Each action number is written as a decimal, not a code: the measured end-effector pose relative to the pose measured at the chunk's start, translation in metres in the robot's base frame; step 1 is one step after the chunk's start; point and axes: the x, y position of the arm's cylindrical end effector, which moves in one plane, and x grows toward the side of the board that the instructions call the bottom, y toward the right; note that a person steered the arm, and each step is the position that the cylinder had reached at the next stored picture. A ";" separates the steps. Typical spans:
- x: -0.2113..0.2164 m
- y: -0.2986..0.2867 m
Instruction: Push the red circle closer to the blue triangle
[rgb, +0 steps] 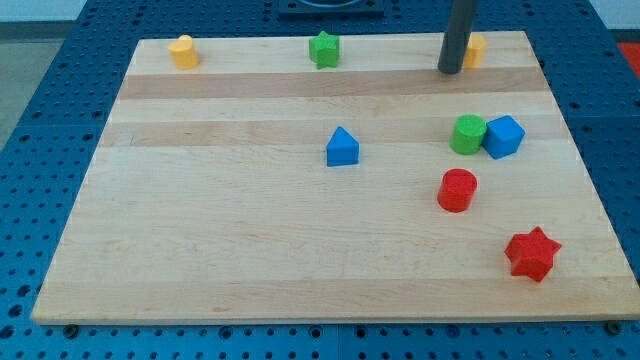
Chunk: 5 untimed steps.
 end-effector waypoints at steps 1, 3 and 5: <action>0.010 -0.002; 0.017 0.070; 0.055 0.103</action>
